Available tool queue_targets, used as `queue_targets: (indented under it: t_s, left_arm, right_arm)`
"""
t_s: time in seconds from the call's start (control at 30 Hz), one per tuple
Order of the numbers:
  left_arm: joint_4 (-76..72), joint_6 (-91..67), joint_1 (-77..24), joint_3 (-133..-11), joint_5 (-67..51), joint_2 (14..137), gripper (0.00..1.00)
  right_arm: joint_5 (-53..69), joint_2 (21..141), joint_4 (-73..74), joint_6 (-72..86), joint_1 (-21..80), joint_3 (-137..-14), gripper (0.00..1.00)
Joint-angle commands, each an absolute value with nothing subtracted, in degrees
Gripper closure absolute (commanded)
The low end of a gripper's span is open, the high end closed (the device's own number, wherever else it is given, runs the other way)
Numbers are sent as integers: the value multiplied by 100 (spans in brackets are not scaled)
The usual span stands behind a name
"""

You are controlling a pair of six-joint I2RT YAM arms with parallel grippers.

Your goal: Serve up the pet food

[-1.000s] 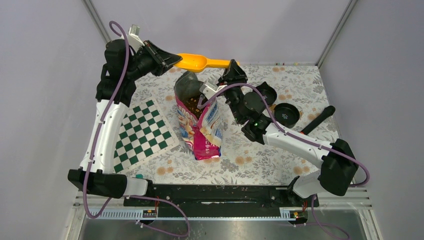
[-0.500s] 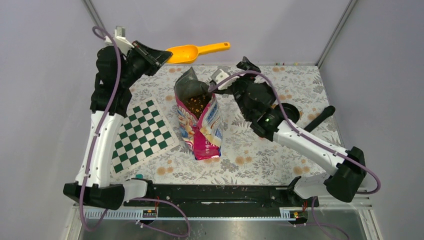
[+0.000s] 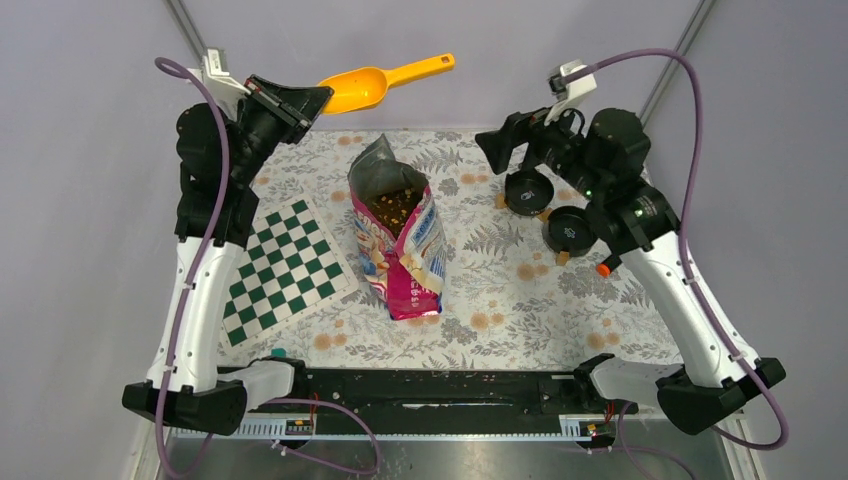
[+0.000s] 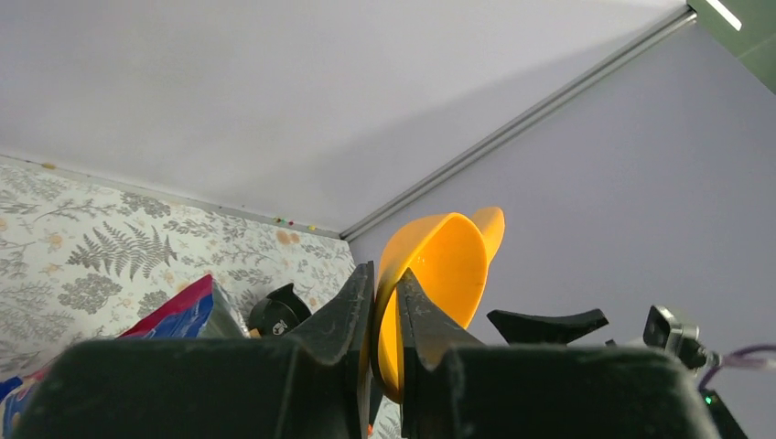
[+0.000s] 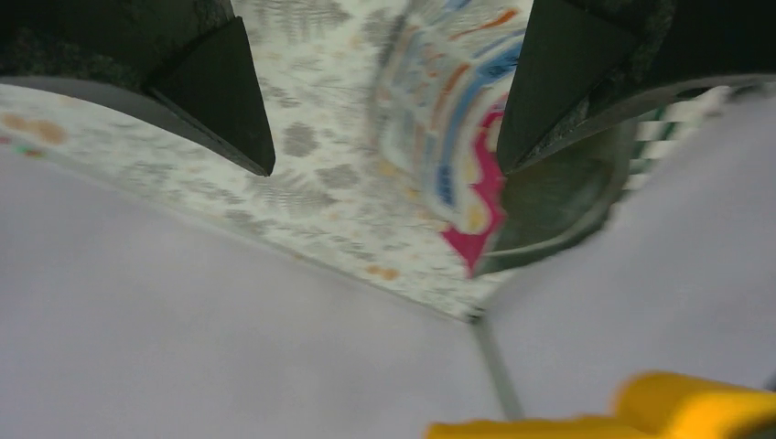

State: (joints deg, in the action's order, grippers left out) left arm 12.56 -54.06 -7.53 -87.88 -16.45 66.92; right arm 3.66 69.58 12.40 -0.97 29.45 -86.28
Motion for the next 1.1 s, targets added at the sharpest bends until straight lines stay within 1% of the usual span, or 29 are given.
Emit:
queue_targets:
  t_s: [0.0, 0.07, 0.1, 0.17, 0.27, 0.3, 0.37, 0.43, 0.53, 0.63, 0.77, 0.83, 0.97, 1.07]
  left_arm:
    - [407, -5519, -737, -8766, -2270, 6744, 100]
    - [239, -5558, -736, -8759, -2404, 6751, 100]
    - [185, -5573, -734, -8755, -2478, 6758, 100]
    - [101, -5614, -737, -8757, -2617, 6784, 100]
    - [-118, -5689, -738, -8768, -2967, 6848, 100]
    - [-153, -5694, -737, -8778, -3084, 6883, 100]
    - [-22, -5654, -739, -8862, -3259, 6967, 100]
    - [105, -5622, -746, -8895, -3386, 7016, 100]
    - [122, -5729, -751, -8865, -3495, 7051, 100]
    - [125, -5796, -772, -8807, -3550, 7090, 100]
    - [182, -5786, -831, -8782, -3559, 7117, 100]
    - [193, -5783, -871, -8799, -3575, 7151, 100]
    - [193, -5773, -950, -8815, -3583, 7200, 100]
    - [297, -5720, -1045, -8860, -3520, 7249, 100]
  right_arm:
    - [3030, 7204, 1591, 2572, 2490, -9067, 1]
    - [3761, 7330, 981, 3916, 2259, -8947, 1]
    - [4068, 7390, 415, 4575, 2172, -8774, 1]
    - [4535, 7519, -1264, 5978, 2090, -8355, 0]
    - [4728, 7903, -3677, 7823, 2089, -8019, 1]
    - [4743, 8049, -4186, 8241, 2085, -8067, 1]
    - [4730, 8325, -4648, 8674, 2090, -8247, 2]
    - [4619, 8448, -4735, 8746, 2090, -8386, 4]
    - [4416, 8504, -4346, 8522, 2087, -8565, 5]
    - [4277, 8566, -4341, 8527, 2087, -8653, 7]
    - [4263, 8657, -4340, 8700, 2092, -8759, 12]
    - [4290, 8660, -4005, 8640, 2091, -8827, 15]
    - [4296, 8550, -3043, 7941, 2096, -8941, 14]
    - [4231, 8478, -2604, 7625, 2096, -8963, 14]
